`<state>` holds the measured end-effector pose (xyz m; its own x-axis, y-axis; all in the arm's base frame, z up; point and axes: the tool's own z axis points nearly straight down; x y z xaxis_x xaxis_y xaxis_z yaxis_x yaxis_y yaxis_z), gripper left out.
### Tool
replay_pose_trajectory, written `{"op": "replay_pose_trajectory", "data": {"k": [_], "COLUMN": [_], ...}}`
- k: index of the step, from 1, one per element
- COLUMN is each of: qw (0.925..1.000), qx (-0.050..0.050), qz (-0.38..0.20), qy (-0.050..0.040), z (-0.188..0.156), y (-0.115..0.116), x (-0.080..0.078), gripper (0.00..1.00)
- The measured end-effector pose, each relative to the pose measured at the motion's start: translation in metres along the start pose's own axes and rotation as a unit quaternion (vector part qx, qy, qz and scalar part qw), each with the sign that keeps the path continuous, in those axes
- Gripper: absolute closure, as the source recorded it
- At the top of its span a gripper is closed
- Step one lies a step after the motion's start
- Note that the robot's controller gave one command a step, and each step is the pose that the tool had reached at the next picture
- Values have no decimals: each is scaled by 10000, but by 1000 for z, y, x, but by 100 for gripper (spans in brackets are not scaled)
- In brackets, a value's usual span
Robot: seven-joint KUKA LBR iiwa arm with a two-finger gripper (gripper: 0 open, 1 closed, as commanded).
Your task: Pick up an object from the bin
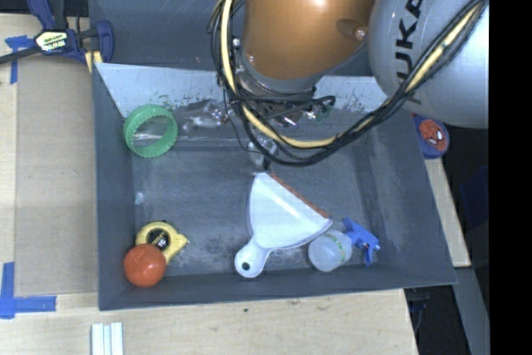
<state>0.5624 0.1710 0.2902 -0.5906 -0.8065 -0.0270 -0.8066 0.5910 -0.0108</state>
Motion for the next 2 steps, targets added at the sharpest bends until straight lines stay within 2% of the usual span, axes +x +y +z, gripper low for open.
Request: {"op": "replay_pose_trajectory", "data": {"k": [1,2], "qw": [10000,9994], "qx": [-30,-48], "qz": [-4,325], "qy": [33,55], "z": [4,85], "y": [2,-6], "x": [1,30], "gripper": [100,100]}}
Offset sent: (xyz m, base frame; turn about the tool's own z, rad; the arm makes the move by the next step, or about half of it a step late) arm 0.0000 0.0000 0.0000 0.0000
